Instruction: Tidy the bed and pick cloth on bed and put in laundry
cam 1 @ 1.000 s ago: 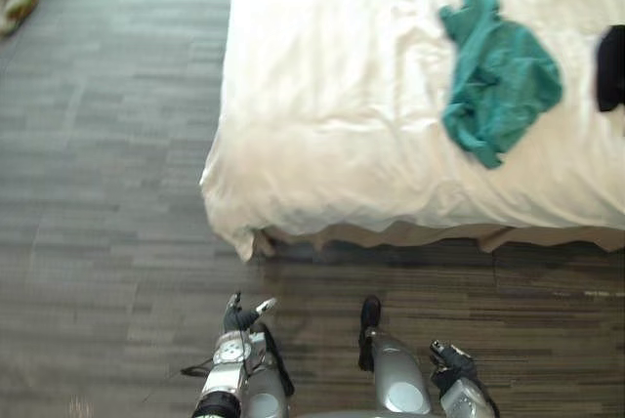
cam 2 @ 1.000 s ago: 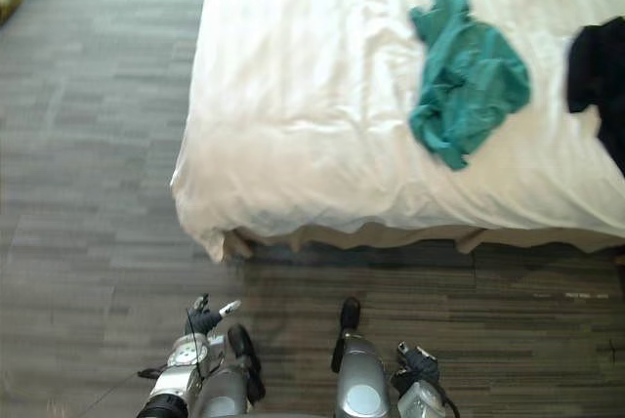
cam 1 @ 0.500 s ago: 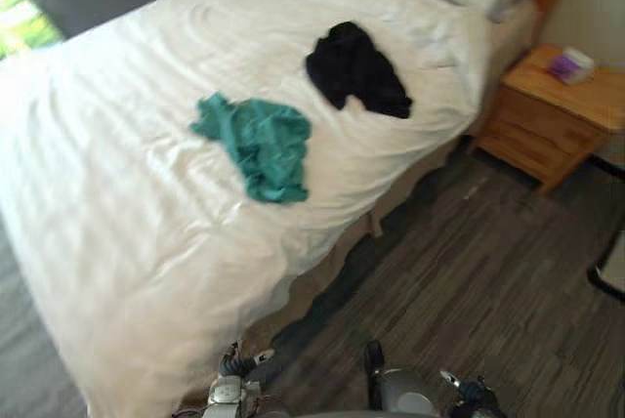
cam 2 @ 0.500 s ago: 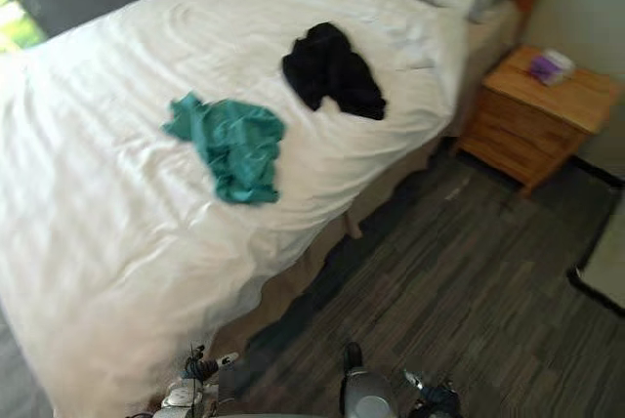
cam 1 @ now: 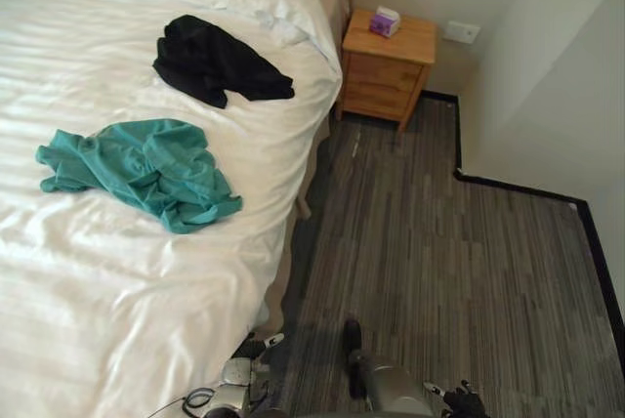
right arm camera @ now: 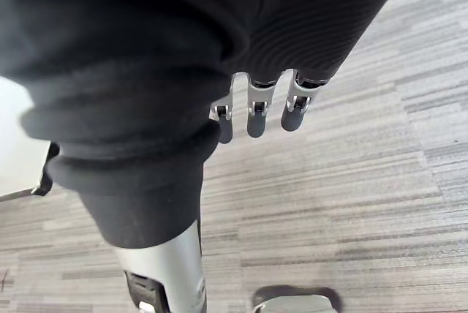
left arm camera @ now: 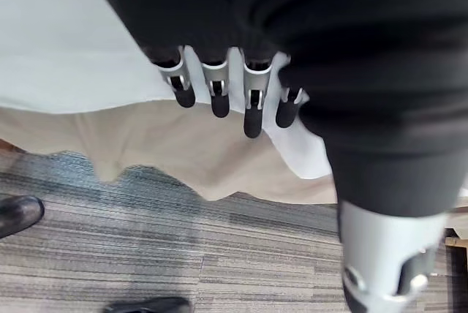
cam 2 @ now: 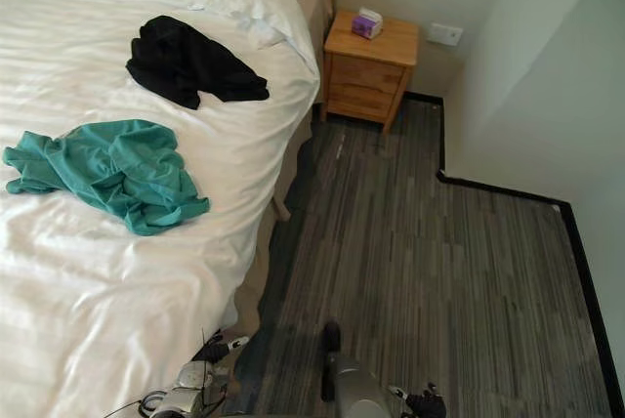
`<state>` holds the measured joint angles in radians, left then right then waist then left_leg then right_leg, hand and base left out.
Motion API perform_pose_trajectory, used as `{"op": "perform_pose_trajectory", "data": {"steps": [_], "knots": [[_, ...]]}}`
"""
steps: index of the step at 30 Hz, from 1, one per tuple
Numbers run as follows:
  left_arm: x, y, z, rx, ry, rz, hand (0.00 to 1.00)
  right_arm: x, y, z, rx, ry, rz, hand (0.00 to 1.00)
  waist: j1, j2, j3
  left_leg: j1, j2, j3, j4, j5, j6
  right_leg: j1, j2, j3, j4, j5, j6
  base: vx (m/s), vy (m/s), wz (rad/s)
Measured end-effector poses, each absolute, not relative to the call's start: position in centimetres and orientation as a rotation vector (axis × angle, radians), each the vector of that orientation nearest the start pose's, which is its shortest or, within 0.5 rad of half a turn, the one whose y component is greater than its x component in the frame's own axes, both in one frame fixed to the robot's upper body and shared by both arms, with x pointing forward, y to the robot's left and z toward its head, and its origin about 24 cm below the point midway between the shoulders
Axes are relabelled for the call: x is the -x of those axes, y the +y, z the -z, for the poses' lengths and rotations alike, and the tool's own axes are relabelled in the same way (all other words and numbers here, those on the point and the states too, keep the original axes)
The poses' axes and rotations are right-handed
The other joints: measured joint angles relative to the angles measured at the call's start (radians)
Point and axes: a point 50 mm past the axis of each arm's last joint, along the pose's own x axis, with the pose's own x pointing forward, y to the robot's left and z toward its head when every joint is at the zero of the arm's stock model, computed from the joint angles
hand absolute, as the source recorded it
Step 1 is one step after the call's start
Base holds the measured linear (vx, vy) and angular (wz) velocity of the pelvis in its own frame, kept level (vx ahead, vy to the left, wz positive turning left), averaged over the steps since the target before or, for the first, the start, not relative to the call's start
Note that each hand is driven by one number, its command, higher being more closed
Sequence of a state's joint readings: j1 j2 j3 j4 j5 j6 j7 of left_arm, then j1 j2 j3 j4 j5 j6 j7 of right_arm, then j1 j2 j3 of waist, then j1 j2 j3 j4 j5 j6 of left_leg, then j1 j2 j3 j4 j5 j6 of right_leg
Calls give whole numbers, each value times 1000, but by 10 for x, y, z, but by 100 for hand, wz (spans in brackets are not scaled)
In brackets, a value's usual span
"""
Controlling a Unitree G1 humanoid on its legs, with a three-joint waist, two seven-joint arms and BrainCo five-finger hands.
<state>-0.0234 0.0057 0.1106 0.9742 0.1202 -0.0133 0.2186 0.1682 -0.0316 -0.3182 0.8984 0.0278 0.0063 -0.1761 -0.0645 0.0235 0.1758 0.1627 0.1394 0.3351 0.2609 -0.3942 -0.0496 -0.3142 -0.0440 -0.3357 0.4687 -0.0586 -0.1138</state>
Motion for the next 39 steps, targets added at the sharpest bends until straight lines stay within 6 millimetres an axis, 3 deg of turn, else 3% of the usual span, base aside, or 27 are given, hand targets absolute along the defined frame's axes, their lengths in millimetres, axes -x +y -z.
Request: {"op": "perform_pose_trajectory", "data": {"steps": [1, 2, 3, 4, 5, 8, 10, 16, 17, 23, 30, 31, 33, 34, 35, 36, 37, 38, 39], "knots": [[-142, 176, 146, -167, 957, -244, 0, -76, -222, 154, -37, 1066, 535, 0, -2, -1, 0, 18, -3, 24, 4, 0, 0, 33, -9, 4, 54, -77, 35, -90, 28, -53], [-140, 176, 146, -166, 963, -244, 0, -75, -221, 154, -38, 1069, 535, 0, -5, -3, 0, 21, -6, 26, 2, 0, 0, 41, -14, 11, 65, -100, 48, -62, -15, -26], [-139, 177, 147, -169, 970, -243, 0, -70, -220, 156, -44, 1085, 539, 0, -5, -25, -2, 26, -19, 25, -2, -2, -2, 54, -22, 30, 51, -130, 78, -30, -61, -12], [-140, 179, 147, -176, 970, -247, 0, -69, -220, 156, -48, 1091, 543, 0, -3, -23, 4, 27, -16, 22, -5, -2, -4, 59, -5, 39, 34, -126, 76, -28, -69, -27], [-137, 179, 148, -177, 978, -245, 0, -66, -220, 157, -51, 1100, 549, 0, 8, -12, 7, 17, -9, 16, -25, 14, -14, 71, 36, 51, -42, -91, 74, -26, -74, -34], [-137, 180, 148, -184, 978, -244, 0, -59, -219, 160, -79, 1127, 577, 0, 21, -20, 7, 6, -8, -9, -56, 60, -14, 88, 63, 62, -138, -47, 71, -11, -70, -24], [-139, 178, 147, -189, 974, -232, 0, -53, -215, 163, -106, 1154, 593, 0, 21, -34, 8, 7, -18, -29, -85, 89, -15, 101, 64, 62, -182, -20, 68, -21, -45, 6], [-131, 179, 152, -215, 1011, -218, 0, -47, -217, 164, -120, 1174, 622, 0, 28, -41, 3, 12, -49, -35, -89, 136, 7, 169, 58, 90, -326, 79, 81, 4, 50, -2], [-127, 169, 156, -216, 1044, -158, 0, -46, -216, 165, -82, 1192, 588, 0, 27, -40, -31, 44, -106, -115, -107, 159, 14, 311, 32, 94, -574, 223, 106, -5, 19, -5], [-127, 169, 156, -216, 1044, -158, 0, -45, -216, 165, -83, 1192, 589, 0, 26, -39, -31, 44, -106, -111, -109, 159, 14, 308, 34, 97, -574, 223, 106, 0, 0, -1], [-129, 174, 155, -221, 1043, -173, 0, -47, -219, 164, -119, 1178, 627, 0, 11, -20, -30, 24, -87, -20, -155, 157, -1, 221, 56, 116, -530, 210, 97, -8, 20, -21], [-125, 182, 156, -210, 1063, -210, 0, -48, -218, 164, -133, 1175, 634, 0, 6, -24, -31, 4, -70, 23, -96, 150, -39, 166, 60, 116, -429, 142, 85, 14, -87, -52], [-108, 190, 159, -185, 1107, -260, 0, -48, -217, 164, -139, 1175, 631, 0, 2, -25, -24, -48, -19, 89, 113, 119, -89, 146, 55, 121, -307, 64, 73, 43, -136, -52], [-105, 201, 157, -152, 1096, -317, 0, -48, -217, 164, -131, 1178, 620, 0, -1, -21, -18, -123, 72, 136, 383, 134, -67, 161, 65, 135, -272, 22, 69, 73, -142, -53], [-106, 201, 155, -133, 1075, -333, 0, -45, -222, 164, -104, 1186, 615, 0, 5, -3, -14, -205, 152, 132, 616, 238, 77, 200, 97, 148, -289, 3, 61, 119, -165, -58], [-107, 202, 154, -127, 1068, -340, 0, -46, -224, 163, -89, 1187, 603, 0, 17, 2, -11, -244, 168, 112, 678, 318, 101, 224, 104, 161, -312, 2, 58, 199, -80, -81], [-111, 202, 153, -125, 1054, -343, 0, -51, -222, 163, -73, 1183, 573, 0, 38, -10, -8, -291, 158, 55, 749, 407, 75, 263, 102, 188, -358, 3, 53, 284, -71, -85], [-115, 200, 152, -120, 1044, -340, 0, -62, -223, 161, -67, 1158, 561, 0, 38, -8, 1, -347, 129, 6, 787, 323, 26, 274, 105, 219, -373, 8, 36, 275, -61, -75], [-117, 199, 151, -116, 1032, -339, 0, -66, -223, 161, -67, 1150, 558, 0, 35, -3, 10, -375, 109, -16, 785, 281, 10, 279, 104, 231, -380, 10, 33, 241, -66, -45]]}}
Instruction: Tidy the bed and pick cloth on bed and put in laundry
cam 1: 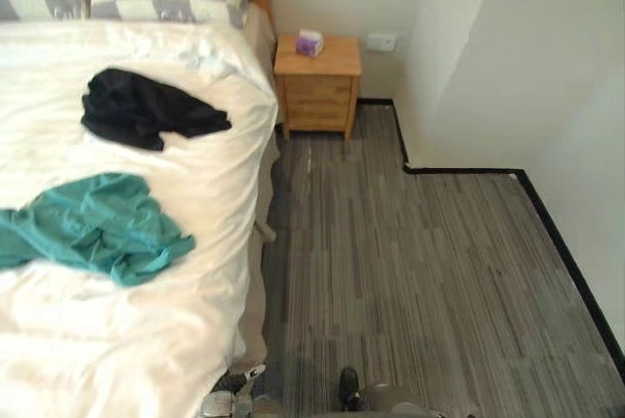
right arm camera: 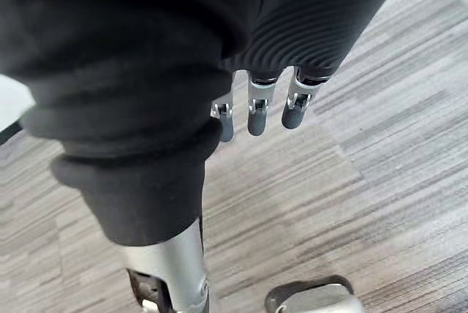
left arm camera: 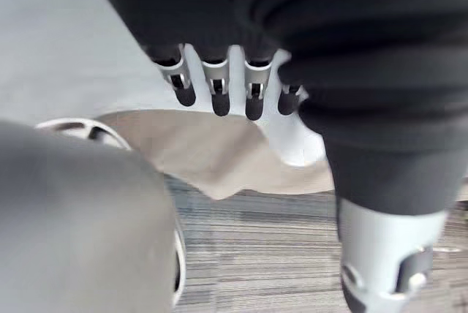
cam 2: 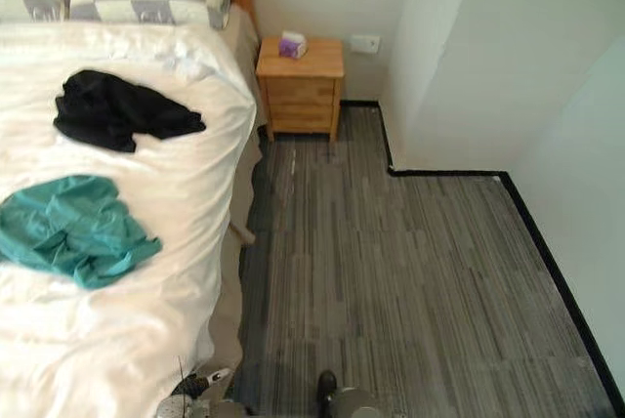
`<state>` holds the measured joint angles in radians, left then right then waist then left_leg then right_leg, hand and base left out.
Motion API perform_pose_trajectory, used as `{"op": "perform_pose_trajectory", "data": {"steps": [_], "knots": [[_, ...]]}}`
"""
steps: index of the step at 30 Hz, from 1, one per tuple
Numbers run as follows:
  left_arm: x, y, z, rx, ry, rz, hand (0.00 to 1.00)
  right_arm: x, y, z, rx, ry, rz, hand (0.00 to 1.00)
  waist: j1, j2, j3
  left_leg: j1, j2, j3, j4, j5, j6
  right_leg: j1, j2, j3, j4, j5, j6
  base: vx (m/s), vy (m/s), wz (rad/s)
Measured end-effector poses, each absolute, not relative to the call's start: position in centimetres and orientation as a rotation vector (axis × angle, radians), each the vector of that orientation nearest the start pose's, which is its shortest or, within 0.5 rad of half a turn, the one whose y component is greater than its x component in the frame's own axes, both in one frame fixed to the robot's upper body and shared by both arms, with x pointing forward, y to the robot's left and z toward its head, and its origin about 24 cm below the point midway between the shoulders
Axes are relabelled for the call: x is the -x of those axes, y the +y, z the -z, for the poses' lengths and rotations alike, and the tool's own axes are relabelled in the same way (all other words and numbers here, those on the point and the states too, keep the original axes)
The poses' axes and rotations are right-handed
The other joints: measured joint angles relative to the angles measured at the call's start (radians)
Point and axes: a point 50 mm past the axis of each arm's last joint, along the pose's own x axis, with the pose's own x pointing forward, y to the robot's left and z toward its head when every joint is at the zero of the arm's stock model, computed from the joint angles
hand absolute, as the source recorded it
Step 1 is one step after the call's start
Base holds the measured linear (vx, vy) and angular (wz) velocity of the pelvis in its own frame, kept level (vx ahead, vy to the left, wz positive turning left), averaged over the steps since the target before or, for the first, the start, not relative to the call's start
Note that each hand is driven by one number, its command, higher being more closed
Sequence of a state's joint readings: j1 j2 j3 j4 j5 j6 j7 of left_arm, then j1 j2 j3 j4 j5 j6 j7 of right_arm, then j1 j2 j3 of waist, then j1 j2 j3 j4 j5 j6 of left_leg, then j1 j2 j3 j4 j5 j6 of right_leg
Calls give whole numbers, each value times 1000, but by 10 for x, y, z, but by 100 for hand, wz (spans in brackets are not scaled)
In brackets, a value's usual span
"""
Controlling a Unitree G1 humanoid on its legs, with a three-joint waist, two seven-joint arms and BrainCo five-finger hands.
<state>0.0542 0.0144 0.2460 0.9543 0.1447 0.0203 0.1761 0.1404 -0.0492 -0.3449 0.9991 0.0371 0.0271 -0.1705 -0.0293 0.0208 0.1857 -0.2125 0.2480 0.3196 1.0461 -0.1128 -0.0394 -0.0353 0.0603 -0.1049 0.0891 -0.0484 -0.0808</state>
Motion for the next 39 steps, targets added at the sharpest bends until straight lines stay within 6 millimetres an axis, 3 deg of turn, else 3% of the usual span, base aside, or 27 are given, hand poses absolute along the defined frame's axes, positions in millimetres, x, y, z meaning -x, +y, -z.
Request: {"op": "perform_pose_trajectory", "data": {"steps": [1, 4, 5, 8, 9, 11, 12, 13, 15, 16, 17, 19, 21, 23, 25, 26, 27, 28, 29, 30, 31, 33, 34, 35, 36, 37, 39], "knots": [[-124, 198, 148, -99, 1003, -343, 0, -72, -224, 160, -68, 1141, 558, 0, 0, 2, 19, -40, -42, -27, -53, -61, -23, 22, -5, 17, -21, 0, 0, 165, -41, -33], [-132, 195, 145, -90, 973, -336, 0, -79, -224, 159, -76, 1125, 561, 0, 22, -5, 32, -73, -130, -25, -427, -81, -23, 80, -20, 39, -73, -16, 29, 270, -25, -29], [-133, 193, 145, -92, 970, -329, 0, -81, -223, 159, -78, 1120, 560, 0, 22, -4, 33, -74, -147, -26, -533, -71, -31, 90, -20, 40, -84, -21, 37, 253, 4, -11], [-143, 184, 142, -98, 937, -285, 0, -92, -228, 155, -76, 1087, 569, 0, 53, 24, 47, -112, -175, -32, -956, 75, -65, 164, 5, 61, -148, -51, 64, 507, 64, -20], [-146, 182, 140, -90, 918, -284, 0, -96, -231, 154, -63, 1076, 565, 0, 61, 37, 56, -142, -156, -25, -953, 126, -14, 198, 15, 74, -143, -88, 82, 504, 146, -34], [-147, 184, 139, -93, 914, -287, 0, -101, -228, 153, -55, 1066, 546, 0, 75, 16, 51, -123, -173, -6, -942, 200, 40, 211, -19, 100, -112, -125, 113, 480, 164, -41], [-146, 184, 140, -93, 916, -287, 0, -105, -228, 152, -45, 1055, 536, 0, 74, 7, 44, -106, -196, 0, -943, 234, 102, 201, -46, 110, -63, -149, 135, 649, 214, -29], [-147, 185, 140, -97, 917, -285, 0, -107, -223, 152, -43, 1050, 517, 0, 65, -21, 38, -86, -234, 19, -934, 203, 156, 169, -88, 115, 26, -180, 167, 797, 268, -15], [-146, 191, 139, -110, 917, -294, 0, -106, -215, 154, -58, 1059, 496, 0, 65, -54, 39, -43, -279, 21, -931, 136, 169, 107, -127, 130, 235, -202, 207, 719, 251, 14], [-145, 194, 139, -123, 921, -294, 0, -100, -209, 157, -87, 1087, 496, 0, 59, -80, 41, 24, -316, 1, -920, 69, 170, 35, -149, 133, 507, -162, 310, 613, 206, 48], [-143, 194, 140, -131, 934, -286, 0, -100, -210, 157, -88, 1084, 501, 0, 40, -83, 42, 68, -327, -31, -909, 27, 173, -21, -160, 133, 682, -86, 356, 604, 192, 63], [-138, 192, 144, -152, 964, -259, 0, -99, -213, 157, -77, 1082, 499, 0, 25, -78, 45, 177, -339, -82, -902, -35, 172, -101, -209, 60, 937, -93, 323, 606, 144, 78], [-135, 188, 145, -161, 976, -239, 0, -103, -216, 154, -58, 1061, 495, 0, 12, -63, 54, 283, -336, -144, -926, -52, 170, -158, -263, -30, 997, -138, 253, 659, 83, 84], [-137, 186, 146, -171, 982, -222, 0, -108, -219, 151, -43, 1038, 491, 0, 8, -46, 64, 390, -304, -211, -948, -52, 170, -222, -263, -89, 832, -219, 196, 587, -41, 85], [-137, 184, 146, -176, 980, -210, 0, -112, -221, 149, -29, 1014, 484, 0, -5, -31, 70, 436, -261, -242, -940, -57, 149, -269, -224, -83, 574, -213, 179, 582, -157, 85], [-138, 183, 146, -175, 978, -208, 0, -115, -222, 147, -22, 998, 482, 0, -12, -20, 72, 456, -234, -250, -940, -72, 119, -298, -204, -68, 409, -159, 171, 831, -285, 111], [-139, 185, 145, -182, 974, -210, 0, -116, -223, 146, -21, 985, 484, 0, -15, -22, 71, 481, -209, -260, -941, -104, 53, -336, -199, -25, 145, -30, 179, 625, -252, 78], [-139, 185, 145, -183, 974, -210, 0, -116, -222, 146, -22, 987, 483, 0, -15, -24, 70, 484, -209, -261, -941, -108, 46, -340, -200, -20, 121, -14, 182, 688, -306, 87], [-137, 187, 146, -192, 980, -210, 0, -111, -221, 147, -22, 1002, 483, 0, -11, -44, 66, 521, -205, -272, -941, -150, -24, -354, -213, 38, -8, 56, 181, 588, -283, 73], [-126, 190, 150, -200, 1014, -218, 0, -106, -218, 150, -26, 1021, 478, 0, -11, -58, 59, 573, -194, -294, -931, -180, -68, -350, -214, 79, 5, 157, 193, 762, -380, 82], [-123, 189, 152, -188, 1030, -225, 0, -106, -219, 150, -27, 1023, 479, 0, -13, -41, 60, 583, -172, -306, -912, -182, -70, -353, -206, 88, 59, 216, 192, 752, -394, 77], [-118, 175, 155, -131, 1045, -227, 0, -107, -229, 148, 14, 1022, 476, 0, -10, 26, 48, 519, -102, -346, -711, -94, -103, -368, -168, 48, 261, 135, 149, 776, -427, 53], [-118, 175, 155, -114, 1042, -245, 0, -108, -230, 147, 19, 1020, 468, 0, -4, 29, 46, 484, -94, -351, -634, -36, -102, -359, -165, 34, 293, 94, 137, 652, -396, 38], [-115, 179, 155, -76, 1044, -293, 0, -110, -229, 146, 40, 1019, 443, 0, -5, 32, 49, 404, -72, -357, -458, 97, -108, -307, -166, 3, 301, 43, 116, 520, -311, 41], [-113, 180, 155, -68, 1044, -306, 0, -110, -229, 146, 50, 1020, 436, 0, -7, 24, 54, 362, -55, -359, -359, 130, -116, -276, -166, -13, 286, 27, 111, 609, -345, 77], [-115, 182, 154, -52, 1026, -328, 0, -108, -232, 146, 70, 1028, 436, 0, -5, 39, 59, 245, 4, -306, -124, 73, -99, -170, -156, -66, 232, 8, 96, 536, -286, 78], [-122, 187, 150, -43, 988, -345, 0, -110, -229, 147, 85, 1028, 403, 0, 17, 20, 69, 163, 58, -162, -36, -9, -47, -43, -160, -112, 143, 2, 92, 483, -263, 79]]}}
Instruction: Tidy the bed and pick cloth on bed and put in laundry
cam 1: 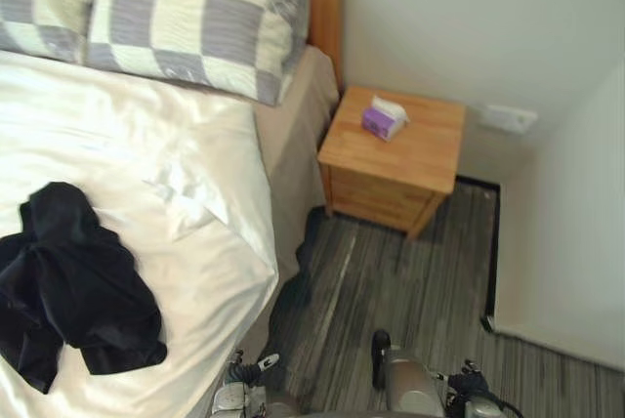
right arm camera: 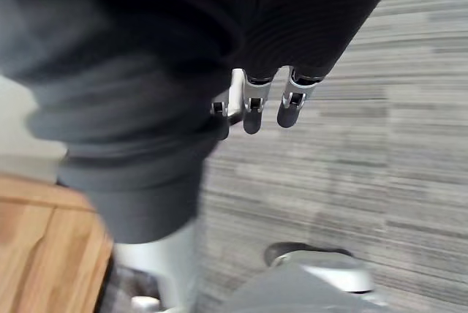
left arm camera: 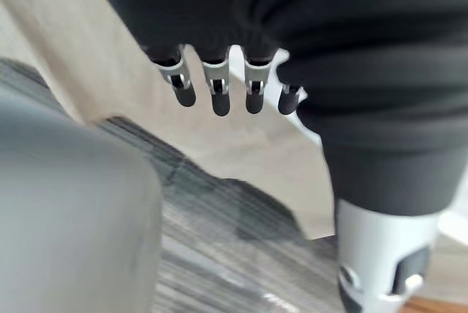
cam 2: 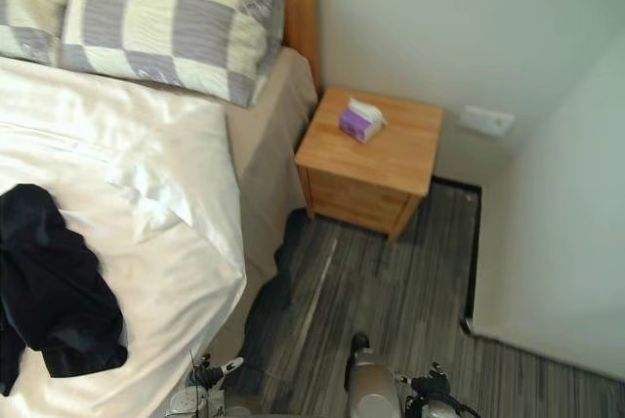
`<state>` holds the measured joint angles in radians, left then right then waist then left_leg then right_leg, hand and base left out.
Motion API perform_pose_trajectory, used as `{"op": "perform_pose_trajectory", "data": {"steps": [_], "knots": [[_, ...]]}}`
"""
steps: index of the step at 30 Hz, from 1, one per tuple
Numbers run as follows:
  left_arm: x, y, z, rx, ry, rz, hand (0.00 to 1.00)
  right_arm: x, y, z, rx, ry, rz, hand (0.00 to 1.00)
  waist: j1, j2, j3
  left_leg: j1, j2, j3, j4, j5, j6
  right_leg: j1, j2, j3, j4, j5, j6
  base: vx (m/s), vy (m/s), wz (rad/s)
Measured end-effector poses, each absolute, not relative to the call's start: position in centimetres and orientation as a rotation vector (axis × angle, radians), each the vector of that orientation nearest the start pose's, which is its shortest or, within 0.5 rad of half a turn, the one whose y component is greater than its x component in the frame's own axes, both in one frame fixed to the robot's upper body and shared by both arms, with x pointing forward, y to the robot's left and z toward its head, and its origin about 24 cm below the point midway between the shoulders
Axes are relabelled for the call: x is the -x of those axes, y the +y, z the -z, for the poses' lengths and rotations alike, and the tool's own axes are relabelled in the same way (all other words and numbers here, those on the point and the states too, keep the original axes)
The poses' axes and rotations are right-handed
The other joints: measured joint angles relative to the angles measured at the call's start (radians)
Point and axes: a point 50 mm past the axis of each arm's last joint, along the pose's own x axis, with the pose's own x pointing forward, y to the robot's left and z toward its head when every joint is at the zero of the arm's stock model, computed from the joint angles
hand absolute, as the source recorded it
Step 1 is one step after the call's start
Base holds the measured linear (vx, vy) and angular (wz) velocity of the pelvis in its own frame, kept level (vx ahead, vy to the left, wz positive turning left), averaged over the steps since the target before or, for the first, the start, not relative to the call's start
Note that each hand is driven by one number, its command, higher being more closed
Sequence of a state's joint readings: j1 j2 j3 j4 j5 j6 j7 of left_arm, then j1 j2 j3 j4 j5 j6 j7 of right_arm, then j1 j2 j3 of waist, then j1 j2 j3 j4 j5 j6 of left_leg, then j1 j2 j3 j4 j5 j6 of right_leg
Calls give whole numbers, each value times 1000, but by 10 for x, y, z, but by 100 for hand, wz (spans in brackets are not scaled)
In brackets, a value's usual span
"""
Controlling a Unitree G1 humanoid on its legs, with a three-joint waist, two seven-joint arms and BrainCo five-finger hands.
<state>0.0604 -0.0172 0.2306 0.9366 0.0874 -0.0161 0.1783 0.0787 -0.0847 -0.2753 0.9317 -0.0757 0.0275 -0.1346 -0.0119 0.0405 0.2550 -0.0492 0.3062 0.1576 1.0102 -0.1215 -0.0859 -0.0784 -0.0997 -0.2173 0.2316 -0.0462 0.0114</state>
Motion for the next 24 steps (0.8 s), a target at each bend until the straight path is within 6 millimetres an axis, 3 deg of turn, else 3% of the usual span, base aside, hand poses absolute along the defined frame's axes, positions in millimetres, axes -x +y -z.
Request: {"op": "perform_pose_trajectory", "data": {"steps": [1, 3, 4, 5, 6, 7, 9, 10, 11, 12, 13, 14, 15, 16, 17, 18, 19, 20, 23, 24], "knots": [[-125, 189, 147, -42, 968, -353, 0, -112, -226, 148, 95, 1032, 375, 0, 8, -9, -3, -52, 3, 111, -82, -36, 5, 82, -16, -54, -68, -3, 7, 414, -210, 103], [-126, 184, 147, -36, 959, -339, 0, -115, -226, 147, 112, 1028, 359, 0, 7, 2, -15, -90, -22, 277, -326, -3, 8, 144, -19, -150, -92, -32, 35, 350, -121, 158], [-126, 183, 147, -51, 956, -320, 0, -111, -222, 150, 104, 1050, 351, 0, 2, -22, -29, -54, -23, 421, -416, -14, 11, 191, -49, -259, -108, -56, 50, 378, -75, 251], [-130, 182, 146, -57, 947, -307, 0, -108, -224, 150, 98, 1055, 365, 0, -7, -27, -37, -50, -28, 549, -482, -26, 32, 215, -60, -352, -113, -70, 62, 439, -89, 272], [-131, 179, 146, -55, 947, -298, 0, -107, -228, 150, 97, 1054, 381, 0, -7, -20, -40, -44, -37, 604, -523, -38, 52, 223, -60, -400, -109, -74, 67, 325, -53, 268], [-132, 174, 146, -50, 948, -284, 0, -106, -234, 149, 86, 1058, 412, 0, 3, -9, -45, -23, -82, 641, -639, -68, 99, 234, -69, -473, -55, -105, 101, 316, 34, 237], [-133, 175, 146, -53, 952, -280, 0, -109, -236, 148, 73, 1053, 430, 0, 1, -21, -40, 33, -172, 558, -773, -44, 121, 221, -168, -497, 201, -141, 130, 334, 64, 221], [-127, 177, 149, -62, 978, -278, 0, -106, -242, 148, 68, 1054, 455, 0, -9, -28, -41, 88, -211, 465, -844, -18, 116, 157, -256, -438, 491, -63, 66, 392, -33, 212], [-124, 181, 150, -81, 991, -276, 0, -102, -238, 150, 57, 1069, 452, 0, -15, -30, -43, 107, -208, 389, -848, -19, 114, 94, -266, -336, 639, -88, 69, 402, -100, 205], [-121, 183, 151, -90, 1004, -275, 0, -101, -235, 151, 49, 1075, 448, 0, -17, -28, -42, 117, -202, 350, -852, -20, 113, 65, -255, -295, 677, -124, 79, 402, -206, 193], [-117, 186, 152, -99, 1024, -279, 0, -99, -229, 153, 35, 1083, 441, 0, -20, -25, -40, 133, -188, 273, -857, -11, 98, 3, -230, -224, 685, -181, 85, 377, -272, 178], [-116, 187, 153, -99, 1029, -282, 0, -98, -227, 154, 22, 1084, 445, 0, -23, -23, -39, 135, -174, 222, -857, -5, 89, -38, -206, -171, 647, -200, 90, 475, -421, 224], [-114, 187, 153, -98, 1034, -275, 0, -99, -227, 153, 19, 1075, 446, 0, -30, -23, -39, 138, -157, 150, -857, 8, 67, -86, -165, -70, 523, -201, 94, 321, -322, 152], [-114, 187, 153, -98, 1033, -273, 0, -99, -227, 153, 19, 1075, 446, 0, -30, -23, -39, 138, -157, 142, -857, 10, 64, -88, -161, -59, 506, -200, 96, 274, -350, 172], [-113, 191, 153, -104, 1035, -270, 0, -97, -225, 154, 13, 1086, 445, 0, -29, -44, -47, 143, -167, 84, -871, 25, 36, -92, -137, 55, 327, -158, 101, 185, -327, 151], [-110, 199, 153, -123, 1038, -282, 0, -91, -218, 157, -5, 1108, 441, 0, -30, -90, -62, 142, -197, 39, -892, 27, 11, -91, -135, 171, 192, -15, 93, 209, -425, 180], [-112, 206, 151, -137, 1028, -293, 0, -88, -214, 159, -19, 1122, 439, 0, -32, -119, -67, 148, -210, 8, -907, 20, -14, -86, -131, 230, 189, -24, 123, 162, -473, 141], [-112, 204, 152, -117, 1033, -304, 0, -86, -212, 161, -33, 1137, 443, 0, -19, -90, -70, 145, -186, -40, -931, 31, -32, -45, -95, 285, 159, -80, 133, 89, -374, 82], [-108, 187, 156, -75, 1055, -286, 0, -87, -226, 158, -54, 1118, 502, 0, -23, -23, -71, 131, -127, -75, -958, 51, -65, -33, -24, 274, 97, -98, 118, 48, -317, 20], [-106, 185, 156, -66, 1060, -288, 0, -85, -228, 158, -59, 1120, 515, 0, -29, -18, -73, 132, -125, -75, -961, 53, -67, -32, -17, 273, 93, -98, 115, 24, -166, -7]]}}
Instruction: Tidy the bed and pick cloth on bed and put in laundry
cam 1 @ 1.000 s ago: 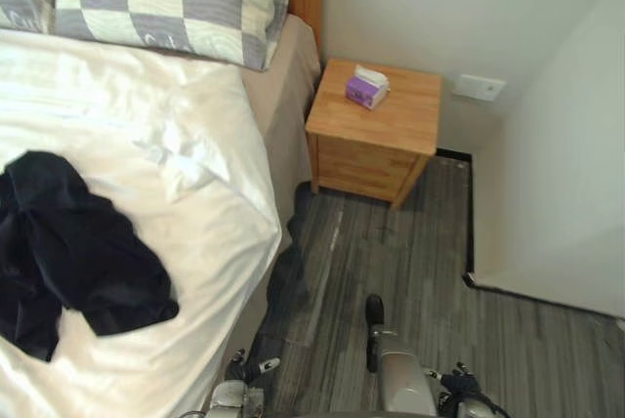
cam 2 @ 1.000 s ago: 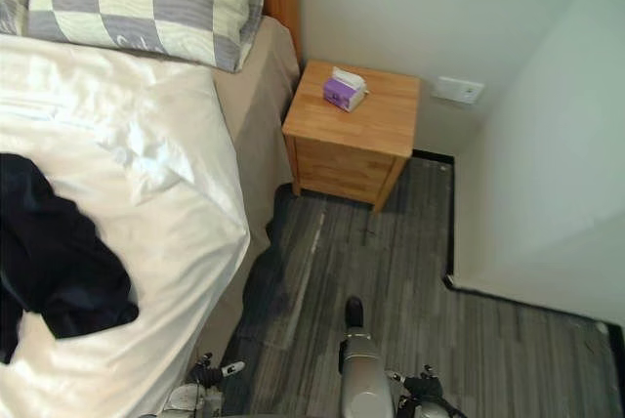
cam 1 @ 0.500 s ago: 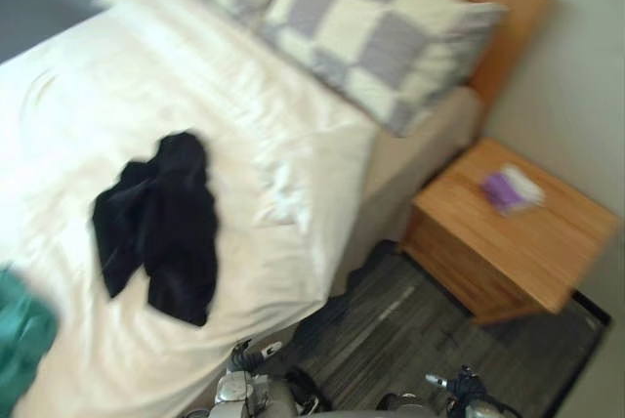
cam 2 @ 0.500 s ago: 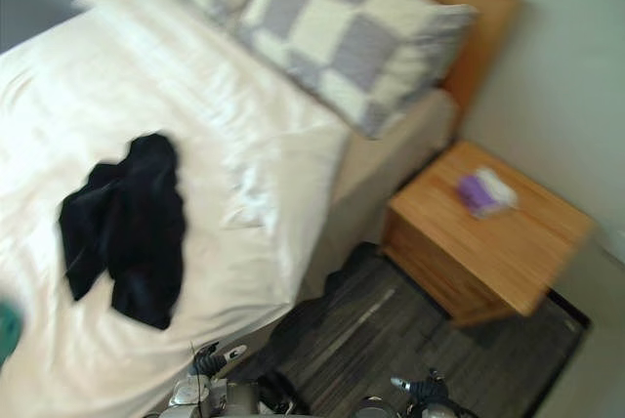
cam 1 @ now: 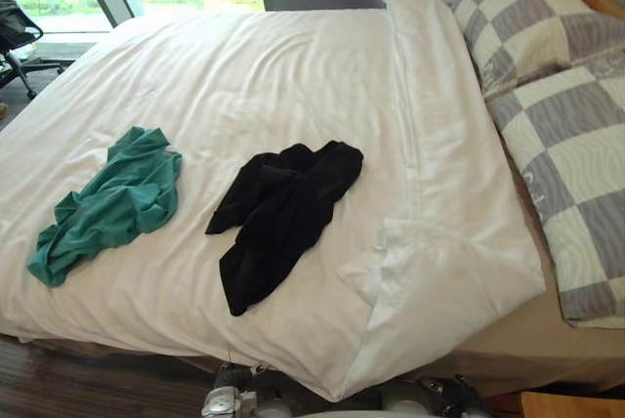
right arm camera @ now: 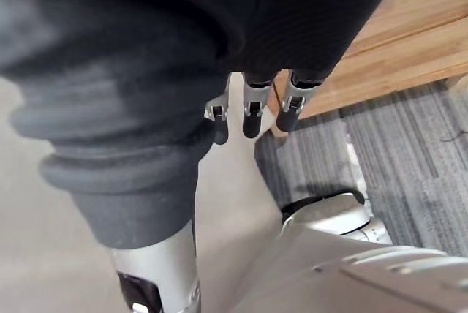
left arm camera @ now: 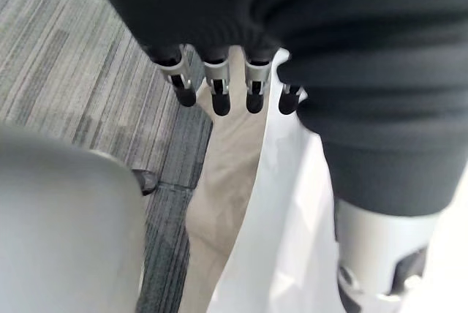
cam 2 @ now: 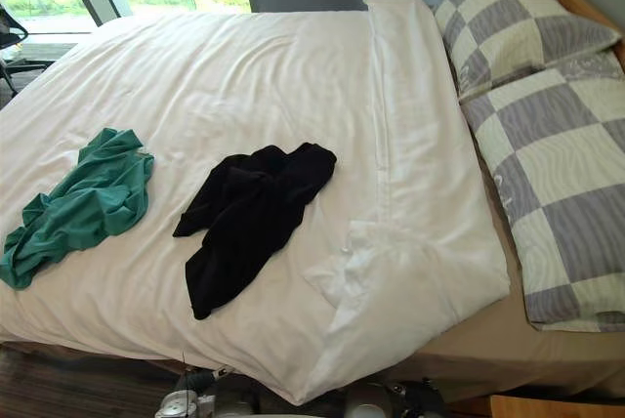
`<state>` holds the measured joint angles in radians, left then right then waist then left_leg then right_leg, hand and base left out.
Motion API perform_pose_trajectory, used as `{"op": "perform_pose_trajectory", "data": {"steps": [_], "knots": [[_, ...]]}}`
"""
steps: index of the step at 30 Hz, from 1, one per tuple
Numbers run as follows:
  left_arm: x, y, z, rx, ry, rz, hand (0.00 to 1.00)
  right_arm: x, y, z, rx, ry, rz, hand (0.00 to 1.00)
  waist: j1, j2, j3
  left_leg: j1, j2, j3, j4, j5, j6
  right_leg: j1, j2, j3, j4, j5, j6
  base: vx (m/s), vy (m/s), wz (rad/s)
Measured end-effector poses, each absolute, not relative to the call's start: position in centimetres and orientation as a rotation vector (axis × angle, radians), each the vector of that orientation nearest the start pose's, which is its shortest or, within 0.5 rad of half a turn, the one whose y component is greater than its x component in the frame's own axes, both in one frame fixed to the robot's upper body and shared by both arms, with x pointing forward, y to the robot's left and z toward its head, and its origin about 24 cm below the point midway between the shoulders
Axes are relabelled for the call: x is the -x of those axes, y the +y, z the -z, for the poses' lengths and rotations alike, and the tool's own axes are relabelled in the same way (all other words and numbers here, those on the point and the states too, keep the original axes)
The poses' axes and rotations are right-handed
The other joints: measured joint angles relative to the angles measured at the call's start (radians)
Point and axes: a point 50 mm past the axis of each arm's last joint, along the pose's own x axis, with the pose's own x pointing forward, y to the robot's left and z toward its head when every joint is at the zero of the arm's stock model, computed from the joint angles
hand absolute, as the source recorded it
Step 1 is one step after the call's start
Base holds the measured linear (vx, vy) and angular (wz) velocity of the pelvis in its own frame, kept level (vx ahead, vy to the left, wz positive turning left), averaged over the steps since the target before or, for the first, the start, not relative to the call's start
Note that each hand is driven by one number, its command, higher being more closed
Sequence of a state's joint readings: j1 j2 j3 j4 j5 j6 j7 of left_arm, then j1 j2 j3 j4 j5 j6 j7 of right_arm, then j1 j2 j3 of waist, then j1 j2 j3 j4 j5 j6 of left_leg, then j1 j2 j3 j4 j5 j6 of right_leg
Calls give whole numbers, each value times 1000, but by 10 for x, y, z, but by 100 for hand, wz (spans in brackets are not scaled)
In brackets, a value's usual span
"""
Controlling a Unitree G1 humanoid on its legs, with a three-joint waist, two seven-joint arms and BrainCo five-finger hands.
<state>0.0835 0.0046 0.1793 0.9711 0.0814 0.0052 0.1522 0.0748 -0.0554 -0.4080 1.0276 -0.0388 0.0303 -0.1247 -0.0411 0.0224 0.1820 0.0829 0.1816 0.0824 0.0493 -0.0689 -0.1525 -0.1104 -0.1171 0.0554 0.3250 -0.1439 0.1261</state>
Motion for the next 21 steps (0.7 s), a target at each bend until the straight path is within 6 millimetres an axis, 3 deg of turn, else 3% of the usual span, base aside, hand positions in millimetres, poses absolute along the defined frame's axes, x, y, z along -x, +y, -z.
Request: {"op": "perform_pose_trajectory", "data": {"steps": [2, 5, 8, 11, 13, 16, 17, 19, 21], "knots": [[-105, 186, 157, -59, 1067, -297, 0, -69, -225, 162, -84, 1166, 541, 0, -1, 2, -6, -1, 21, 5, 2, 1, -1, 4, 27, 2, -20, 8, -14, 15, -71, -11], [-104, 191, 157, -56, 1066, -320, 0, -48, -223, 165, -146, 1209, 606, 0, -1, -6, -10, -2, 21, 14, 2, 6, -8, 18, 26, 8, -55, 26, -13, -9, 3, -5], [-104, 199, 156, -45, 1063, -358, 0, -39, -217, 168, -254, 1215, 687, 0, -4, -27, -7, 0, 15, 55, 12, 2, -5, 14, 21, 38, -69, 40, -13, -24, 47, -23], [-102, 200, 156, -25, 1071, -382, 0, -33, -217, 168, -336, 1203, 770, 0, -9, -29, -6, -3, 12, 94, 66, -31, 3, -3, 18, 73, -38, 39, -12, -32, 37, -42], [-101, 198, 157, -10, 1081, -390, 0, -31, -222, 167, -418, 1167, 878, 0, -28, -26, -11, -7, 7, 115, 67, -35, 6, -25, 16, 91, -15, 36, -10, -77, 10, -25], [-99, 193, 159, 4, 1092, -387, 0, -18, -241, 161, -507, 1093, 1089, 0, -59, -12, -28, -1, 8, 146, 16, -24, 5, -39, 12, 87, -25, 27, -8, -52, -22, 6], [-95, 187, 160, 9, 1105, -373, 0, -5, -254, 156, -513, 1061, 1179, 0, -65, 0, -43, 25, 7, 171, -55, 9, -4, -38, 10, 81, -42, 28, -8, 27, -10, 16], [-93, 185, 161, -1, 1112, -356, 0, 2, -273, 146, -490, 989, 1285, 0, -84, 12, -51, 58, -3, 173, -148, 64, -11, -37, 4, 62, -53, 28, -6, 48, 14, 24], [-95, 188, 160, -17, 1105, -351, 0, -3, -293, 132, -460, 885, 1374, 0, -93, -5, -46, 52, -8, 177, -152, 86, -13, -35, -6, 57, -70, 44, 13, 20, 31, 9]]}}
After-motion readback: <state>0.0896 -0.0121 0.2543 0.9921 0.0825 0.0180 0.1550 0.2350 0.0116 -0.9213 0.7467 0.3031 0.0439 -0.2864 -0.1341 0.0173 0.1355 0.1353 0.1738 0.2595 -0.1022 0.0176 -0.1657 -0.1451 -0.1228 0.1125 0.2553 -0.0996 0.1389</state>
